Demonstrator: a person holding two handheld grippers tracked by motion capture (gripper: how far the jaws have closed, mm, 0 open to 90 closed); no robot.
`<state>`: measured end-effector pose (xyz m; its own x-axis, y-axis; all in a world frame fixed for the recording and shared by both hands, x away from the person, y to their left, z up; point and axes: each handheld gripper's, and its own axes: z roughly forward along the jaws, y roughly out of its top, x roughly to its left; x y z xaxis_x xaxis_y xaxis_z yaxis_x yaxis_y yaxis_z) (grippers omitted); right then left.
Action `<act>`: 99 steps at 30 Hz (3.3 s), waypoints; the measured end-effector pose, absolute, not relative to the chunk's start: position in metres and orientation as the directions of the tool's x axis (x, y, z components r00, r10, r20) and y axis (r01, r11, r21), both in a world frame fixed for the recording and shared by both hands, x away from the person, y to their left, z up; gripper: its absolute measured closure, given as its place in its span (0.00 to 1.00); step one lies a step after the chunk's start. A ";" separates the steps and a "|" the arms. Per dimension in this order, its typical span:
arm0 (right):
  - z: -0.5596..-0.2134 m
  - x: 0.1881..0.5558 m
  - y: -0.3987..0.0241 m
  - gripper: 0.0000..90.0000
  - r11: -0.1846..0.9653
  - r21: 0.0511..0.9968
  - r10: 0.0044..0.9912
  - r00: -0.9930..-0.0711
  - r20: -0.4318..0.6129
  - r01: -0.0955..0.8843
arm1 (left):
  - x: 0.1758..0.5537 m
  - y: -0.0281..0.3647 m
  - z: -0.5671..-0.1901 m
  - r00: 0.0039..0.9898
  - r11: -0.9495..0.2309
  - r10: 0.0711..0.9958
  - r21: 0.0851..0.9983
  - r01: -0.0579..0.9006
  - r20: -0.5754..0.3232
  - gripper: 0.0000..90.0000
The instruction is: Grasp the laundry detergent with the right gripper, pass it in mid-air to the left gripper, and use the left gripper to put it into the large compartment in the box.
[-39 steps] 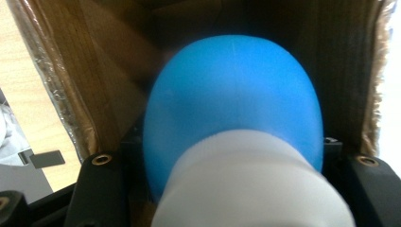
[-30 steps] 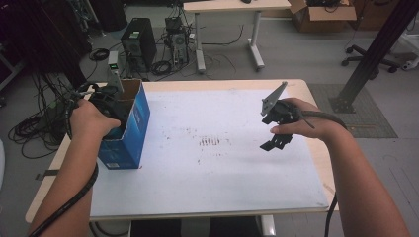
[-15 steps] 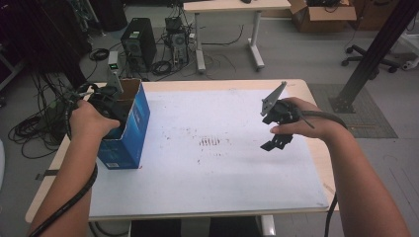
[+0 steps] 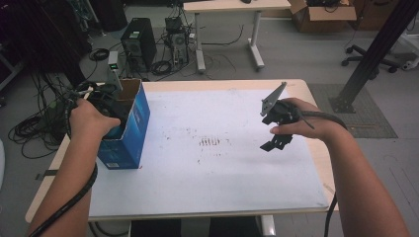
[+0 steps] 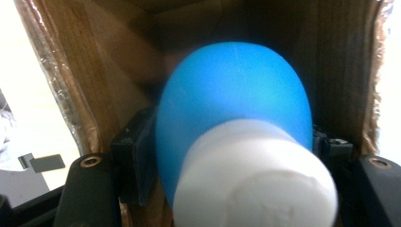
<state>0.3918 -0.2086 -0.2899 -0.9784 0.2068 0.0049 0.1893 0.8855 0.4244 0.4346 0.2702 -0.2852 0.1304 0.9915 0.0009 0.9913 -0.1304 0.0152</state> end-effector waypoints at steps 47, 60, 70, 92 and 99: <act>-0.277 0.390 -0.202 0.04 0.888 0.427 0.193 -0.981 -0.012 0.169 | 0.418 0.260 -0.222 0.172 -0.171 0.985 0.087 0.981 -0.004 0.14; -0.275 0.386 -0.208 0.04 0.890 0.421 0.201 -0.980 -0.018 0.175 | 0.417 0.225 -0.205 0.280 -0.282 0.959 0.103 0.954 0.036 0.06; -0.273 0.386 -0.215 0.04 0.891 0.415 0.211 -0.977 -0.022 0.184 | 0.409 0.179 -0.191 0.557 -0.570 0.821 0.137 0.810 0.123 0.04; -0.260 0.389 -0.207 0.04 0.916 0.381 0.153 -0.987 -0.042 0.126 | 0.384 0.095 -0.195 0.937 -0.939 0.344 0.044 0.342 0.057 0.00; -0.255 0.390 -0.202 0.04 0.924 0.368 0.135 -0.990 -0.047 0.108 | 0.375 0.079 -0.193 0.971 -0.970 0.237 0.057 0.234 0.036 0.00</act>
<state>0.3895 -0.2025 -0.2555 -0.9898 0.1346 -0.0473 0.1080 0.9237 0.3675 0.3754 0.0790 -0.1926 0.9710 0.2365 0.0363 0.2343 -0.9705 0.0573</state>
